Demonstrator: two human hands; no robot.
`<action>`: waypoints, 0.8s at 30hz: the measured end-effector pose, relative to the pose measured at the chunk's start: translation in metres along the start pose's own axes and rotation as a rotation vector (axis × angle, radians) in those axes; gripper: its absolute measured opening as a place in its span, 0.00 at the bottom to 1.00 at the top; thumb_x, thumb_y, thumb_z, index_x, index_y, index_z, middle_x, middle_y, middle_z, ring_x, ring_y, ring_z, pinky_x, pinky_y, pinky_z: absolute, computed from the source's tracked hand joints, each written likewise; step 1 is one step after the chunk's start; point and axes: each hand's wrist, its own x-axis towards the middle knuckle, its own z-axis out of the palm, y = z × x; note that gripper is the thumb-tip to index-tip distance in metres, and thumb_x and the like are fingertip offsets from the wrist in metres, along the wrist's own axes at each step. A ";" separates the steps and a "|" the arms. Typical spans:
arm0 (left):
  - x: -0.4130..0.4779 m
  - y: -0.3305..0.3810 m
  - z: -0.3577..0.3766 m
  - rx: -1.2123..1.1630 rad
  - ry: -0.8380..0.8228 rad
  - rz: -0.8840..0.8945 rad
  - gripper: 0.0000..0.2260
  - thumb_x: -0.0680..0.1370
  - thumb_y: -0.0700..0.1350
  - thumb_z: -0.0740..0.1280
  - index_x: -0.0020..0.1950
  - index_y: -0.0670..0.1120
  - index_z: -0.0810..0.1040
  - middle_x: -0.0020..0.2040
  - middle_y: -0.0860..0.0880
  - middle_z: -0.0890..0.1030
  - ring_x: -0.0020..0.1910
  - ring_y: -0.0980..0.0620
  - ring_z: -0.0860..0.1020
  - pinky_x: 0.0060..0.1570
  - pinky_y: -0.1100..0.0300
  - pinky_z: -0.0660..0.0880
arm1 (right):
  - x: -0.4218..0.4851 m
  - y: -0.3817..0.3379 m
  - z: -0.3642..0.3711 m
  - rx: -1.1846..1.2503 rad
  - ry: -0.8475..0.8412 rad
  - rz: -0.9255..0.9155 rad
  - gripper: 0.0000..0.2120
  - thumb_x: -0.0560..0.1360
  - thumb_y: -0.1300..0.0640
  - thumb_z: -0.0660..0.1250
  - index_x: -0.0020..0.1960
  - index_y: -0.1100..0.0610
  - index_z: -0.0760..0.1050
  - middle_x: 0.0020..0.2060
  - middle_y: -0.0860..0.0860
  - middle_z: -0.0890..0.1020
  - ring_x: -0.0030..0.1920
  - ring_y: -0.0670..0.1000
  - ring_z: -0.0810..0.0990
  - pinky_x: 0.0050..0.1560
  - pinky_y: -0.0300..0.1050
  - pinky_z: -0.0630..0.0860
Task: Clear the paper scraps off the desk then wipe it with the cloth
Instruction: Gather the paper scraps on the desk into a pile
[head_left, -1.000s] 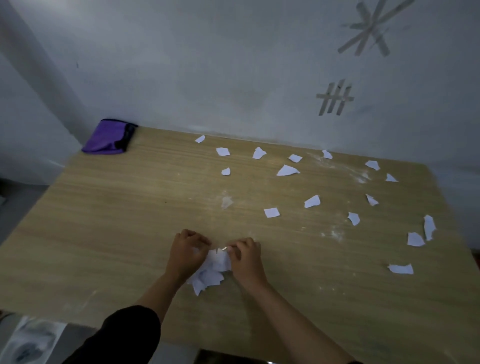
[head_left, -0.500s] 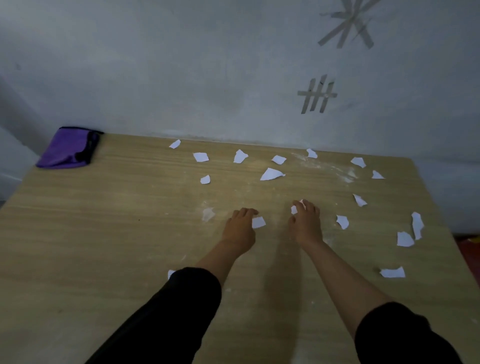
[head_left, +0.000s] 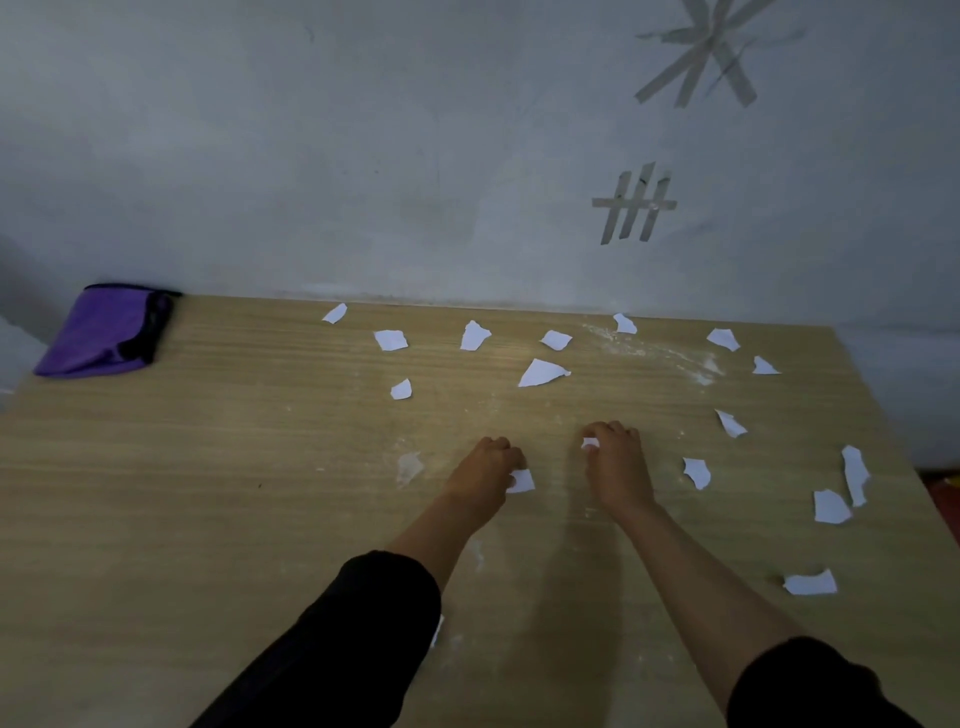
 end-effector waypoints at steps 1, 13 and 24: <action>0.001 -0.001 0.000 0.004 -0.010 0.001 0.13 0.77 0.35 0.61 0.60 0.40 0.75 0.57 0.40 0.76 0.58 0.43 0.71 0.55 0.56 0.67 | 0.001 -0.004 0.001 0.043 0.021 0.005 0.10 0.76 0.64 0.60 0.55 0.60 0.76 0.52 0.57 0.78 0.55 0.58 0.70 0.52 0.49 0.69; 0.014 -0.010 -0.020 -0.026 -0.182 0.018 0.08 0.76 0.39 0.63 0.54 0.39 0.75 0.55 0.39 0.74 0.54 0.41 0.74 0.52 0.54 0.71 | 0.075 -0.054 0.013 -0.003 -0.077 -0.120 0.10 0.77 0.58 0.60 0.51 0.59 0.78 0.73 0.53 0.62 0.72 0.55 0.59 0.67 0.51 0.61; 0.028 -0.023 -0.021 -0.099 -0.180 0.111 0.06 0.74 0.43 0.69 0.46 0.41 0.77 0.49 0.44 0.76 0.45 0.46 0.77 0.44 0.54 0.74 | 0.099 -0.056 0.016 0.027 -0.097 -0.071 0.05 0.73 0.58 0.66 0.47 0.54 0.79 0.52 0.52 0.77 0.57 0.56 0.71 0.56 0.52 0.66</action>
